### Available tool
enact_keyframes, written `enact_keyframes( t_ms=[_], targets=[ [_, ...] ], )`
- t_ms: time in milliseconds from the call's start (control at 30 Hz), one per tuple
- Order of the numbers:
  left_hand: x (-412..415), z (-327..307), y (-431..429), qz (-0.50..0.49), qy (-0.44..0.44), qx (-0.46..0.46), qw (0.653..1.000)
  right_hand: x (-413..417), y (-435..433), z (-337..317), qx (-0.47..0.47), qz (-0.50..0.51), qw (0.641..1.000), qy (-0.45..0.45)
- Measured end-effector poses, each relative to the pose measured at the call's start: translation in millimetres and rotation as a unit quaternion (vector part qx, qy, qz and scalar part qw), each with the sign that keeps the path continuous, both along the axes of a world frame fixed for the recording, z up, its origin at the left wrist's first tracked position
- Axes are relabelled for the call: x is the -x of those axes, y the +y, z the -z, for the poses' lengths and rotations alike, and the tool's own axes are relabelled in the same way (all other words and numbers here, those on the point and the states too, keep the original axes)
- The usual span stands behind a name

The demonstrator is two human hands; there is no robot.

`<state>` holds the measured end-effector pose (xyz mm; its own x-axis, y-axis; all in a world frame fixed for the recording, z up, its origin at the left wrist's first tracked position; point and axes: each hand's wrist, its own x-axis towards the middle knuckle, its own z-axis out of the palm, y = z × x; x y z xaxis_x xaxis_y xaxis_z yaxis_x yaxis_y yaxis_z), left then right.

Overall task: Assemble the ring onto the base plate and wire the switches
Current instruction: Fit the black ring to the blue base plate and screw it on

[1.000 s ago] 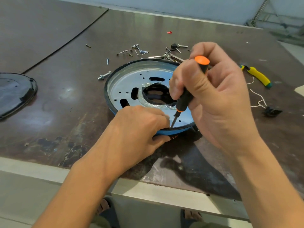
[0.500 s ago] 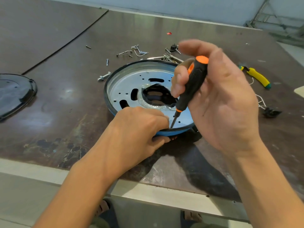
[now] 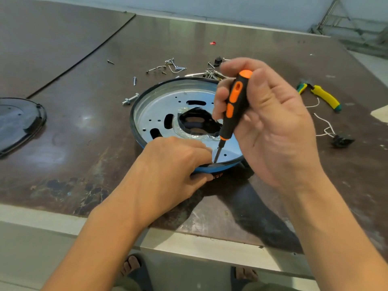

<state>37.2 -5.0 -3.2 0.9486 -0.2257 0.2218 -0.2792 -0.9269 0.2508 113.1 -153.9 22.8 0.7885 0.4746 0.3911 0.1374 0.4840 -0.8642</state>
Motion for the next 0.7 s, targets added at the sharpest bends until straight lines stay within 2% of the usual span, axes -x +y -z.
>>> enact_keyframes(
  t_ms=[133, 333, 567, 700],
  targets=[
    [0.4, 1.2, -0.1, -0.004, 0.001, -0.002, 1.000, 0.1, 2.0, 0.5, 0.025, 0.086, 0.995, -0.041],
    [1.1, -0.5, -1.3, -0.009, -0.005, -0.006, 1.000, 4.6, 7.5, -0.3, 0.002, -0.003, 1.000, 0.001],
    [0.4, 0.1, -0.5, -0.007, -0.001, -0.009, 1.000, 4.9, 7.2, 1.0, 0.033, 0.080, 0.995, -0.046],
    [0.1, 0.4, -0.8, -0.009, -0.003, -0.009, 1.000, 7.8, 8.7, -3.1, 0.012, 0.015, 1.000, -0.006]
  ],
)
